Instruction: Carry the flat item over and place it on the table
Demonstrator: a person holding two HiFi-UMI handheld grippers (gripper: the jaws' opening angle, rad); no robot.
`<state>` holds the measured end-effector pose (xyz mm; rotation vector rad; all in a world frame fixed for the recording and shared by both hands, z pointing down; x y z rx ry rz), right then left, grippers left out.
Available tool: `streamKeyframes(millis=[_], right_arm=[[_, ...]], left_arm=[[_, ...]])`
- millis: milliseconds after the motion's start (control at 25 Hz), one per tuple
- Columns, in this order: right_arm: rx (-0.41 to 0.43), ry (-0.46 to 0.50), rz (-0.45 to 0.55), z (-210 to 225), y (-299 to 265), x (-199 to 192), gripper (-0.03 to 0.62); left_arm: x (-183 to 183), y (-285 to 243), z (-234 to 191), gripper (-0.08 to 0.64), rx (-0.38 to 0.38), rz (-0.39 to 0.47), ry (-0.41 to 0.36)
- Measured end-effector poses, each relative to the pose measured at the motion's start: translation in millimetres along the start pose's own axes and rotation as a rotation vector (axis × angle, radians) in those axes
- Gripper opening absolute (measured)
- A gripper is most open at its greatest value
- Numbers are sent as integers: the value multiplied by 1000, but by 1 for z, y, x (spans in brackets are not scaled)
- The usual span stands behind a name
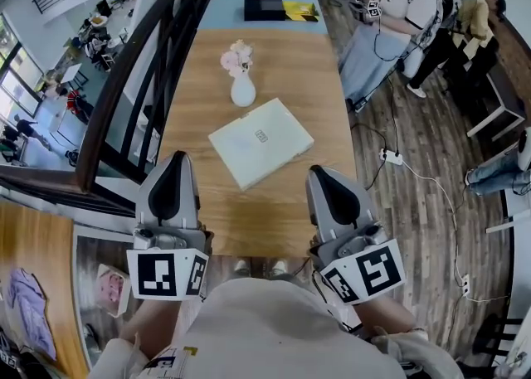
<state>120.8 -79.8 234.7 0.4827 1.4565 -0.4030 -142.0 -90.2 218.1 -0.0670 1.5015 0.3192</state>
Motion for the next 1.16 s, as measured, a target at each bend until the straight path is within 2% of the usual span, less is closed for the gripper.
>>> streamKeyframes(millis=[360, 760, 920, 1160], right_arm=[[31, -8, -59, -12, 1, -20, 0], [42, 13, -81, -17, -9, -23, 0], [50, 21, -81, -20, -13, -19, 0], [48, -15, -81, -25, -24, -24, 0]], left_arm=[[-24, 10, 2, 2, -15, -100, 5], [-25, 11, -5, 3, -14, -80, 1], [-26, 10, -10, 3, -14, -87, 29], [-29, 9, -23, 3, -12, -81, 31]])
Point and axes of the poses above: the fingertips, and each gripper's own axes: y backward along the fingers, z to its right, x out of its top, the point moved 10 cm from there along y, backward along the fingers, and after that the axes turned 2 degrees about x, right-handed, at the moved point
